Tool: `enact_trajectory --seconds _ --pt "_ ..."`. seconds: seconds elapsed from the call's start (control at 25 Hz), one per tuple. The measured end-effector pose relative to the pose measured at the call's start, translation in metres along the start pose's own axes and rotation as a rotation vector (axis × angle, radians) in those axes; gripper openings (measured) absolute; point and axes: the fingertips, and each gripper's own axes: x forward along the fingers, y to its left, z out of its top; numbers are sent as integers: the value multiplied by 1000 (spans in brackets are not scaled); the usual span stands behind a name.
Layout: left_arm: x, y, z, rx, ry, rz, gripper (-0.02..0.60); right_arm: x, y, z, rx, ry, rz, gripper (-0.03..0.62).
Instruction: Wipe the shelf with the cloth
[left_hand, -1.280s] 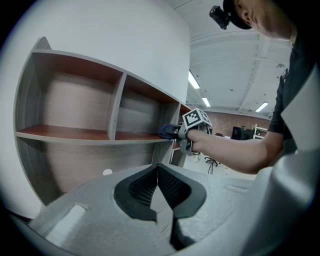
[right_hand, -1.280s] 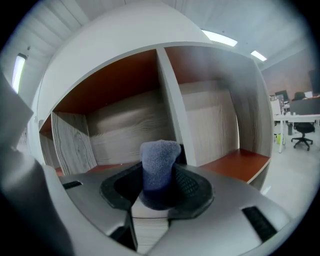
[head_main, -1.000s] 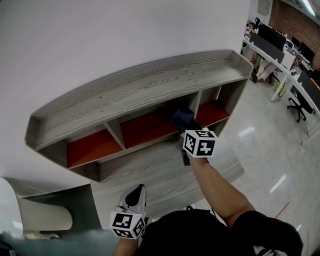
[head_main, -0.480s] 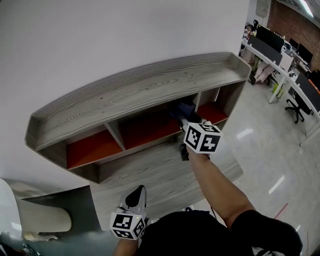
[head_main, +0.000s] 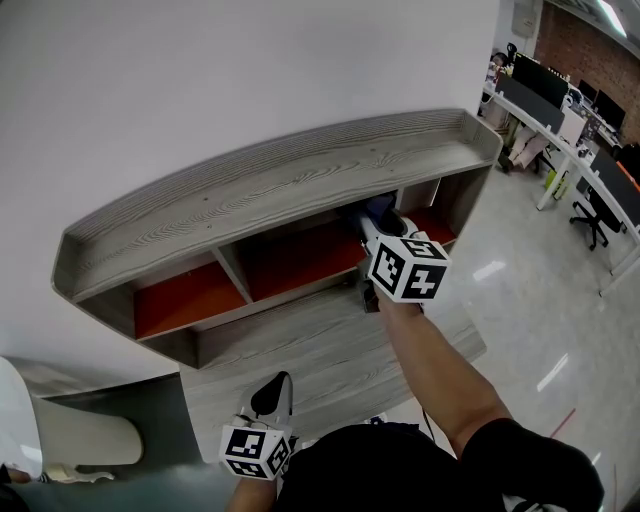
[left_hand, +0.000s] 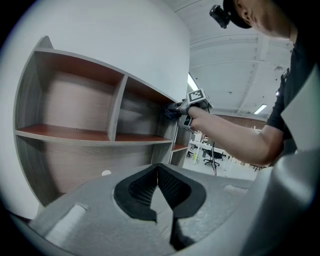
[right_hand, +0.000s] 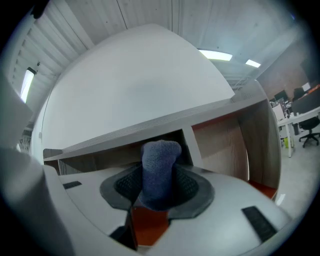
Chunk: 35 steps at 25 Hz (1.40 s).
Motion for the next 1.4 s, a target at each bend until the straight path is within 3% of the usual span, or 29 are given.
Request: enact_trajectory --seconds 0.68,0.88,1.4 --pt "-1 1 -1 -3 -1 10 10 1 5 9 -171 -25 -39 157" --pt "-4 3 -1 -5 0 20 10 3 17 8 -265 -31 -36 156" --pt "-20 15 -3 -21 -8 78 10 12 76 -7 -388 -42 61 157"
